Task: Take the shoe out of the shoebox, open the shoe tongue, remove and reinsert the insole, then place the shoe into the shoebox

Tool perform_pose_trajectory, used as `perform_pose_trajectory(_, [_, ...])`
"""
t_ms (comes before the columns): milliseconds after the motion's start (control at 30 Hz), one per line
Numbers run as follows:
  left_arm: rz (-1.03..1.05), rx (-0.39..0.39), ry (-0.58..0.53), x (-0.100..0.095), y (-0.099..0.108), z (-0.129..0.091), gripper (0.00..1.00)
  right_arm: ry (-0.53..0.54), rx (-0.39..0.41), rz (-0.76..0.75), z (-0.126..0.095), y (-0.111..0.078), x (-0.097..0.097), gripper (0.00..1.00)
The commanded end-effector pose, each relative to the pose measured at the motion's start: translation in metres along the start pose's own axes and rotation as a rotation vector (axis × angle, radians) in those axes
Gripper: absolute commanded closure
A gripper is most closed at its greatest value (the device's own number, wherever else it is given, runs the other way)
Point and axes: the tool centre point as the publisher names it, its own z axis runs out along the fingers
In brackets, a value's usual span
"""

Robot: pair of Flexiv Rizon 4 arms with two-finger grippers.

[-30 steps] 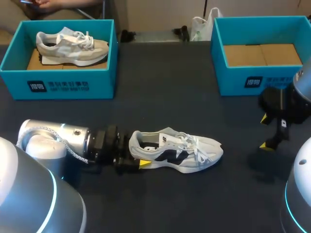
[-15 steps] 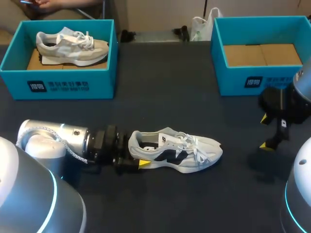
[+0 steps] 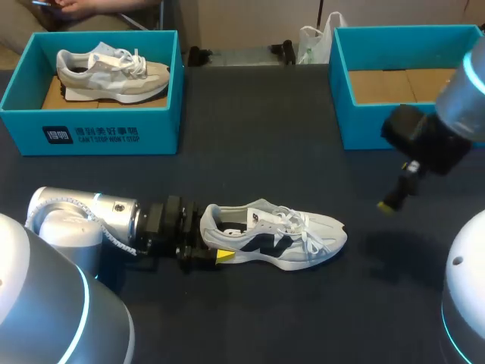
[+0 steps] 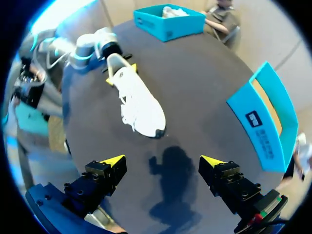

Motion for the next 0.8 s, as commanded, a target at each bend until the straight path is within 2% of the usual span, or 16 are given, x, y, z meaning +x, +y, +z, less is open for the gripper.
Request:
perform_pose_trajectory(33, [0.000, 0.000, -0.003, 0.001, 0.000, 0.000, 1.00, -0.197, 0.350, 0.397, 0.000, 0.028, 0.023, 0.00])
perform_pose_trajectory(533, [0.000, 0.000, -0.003, 0.001, 0.000, 0.000, 1.00, -0.197, 0.350, 0.397, 0.000, 0.028, 0.023, 0.00])
perform_pose_trajectory(567, [0.000, 0.000, -0.003, 0.001, 0.000, 0.000, 1.00, -0.223, 0.376, 0.448, 0.002, 0.032, 0.021, 0.00])
perform_pose_trajectory(633, [0.000, 0.000, -0.003, 0.001, 0.000, 0.000, 1.00, -0.213, 0.330, 0.557, 0.007, 0.037, 0.020, 0.00])
perform_pose_trajectory(667, [0.000, 0.000, -0.003, 0.001, 0.000, 0.000, 1.00, -0.224, 0.335, 0.586, 0.009, 0.040, 0.023, 0.00])
perform_pose_trajectory(700, [0.000, 0.000, -0.003, 0.001, 0.000, 0.000, 1.00, -0.249, 0.393, 0.637, 0.012, 0.044, 0.025, 0.00])
perform_pose_trajectory(800, [0.000, 0.000, -0.003, 0.001, 0.000, 0.000, 1.00, -0.280, 0.411, 0.694, 0.018, 0.053, 0.034, 0.00])
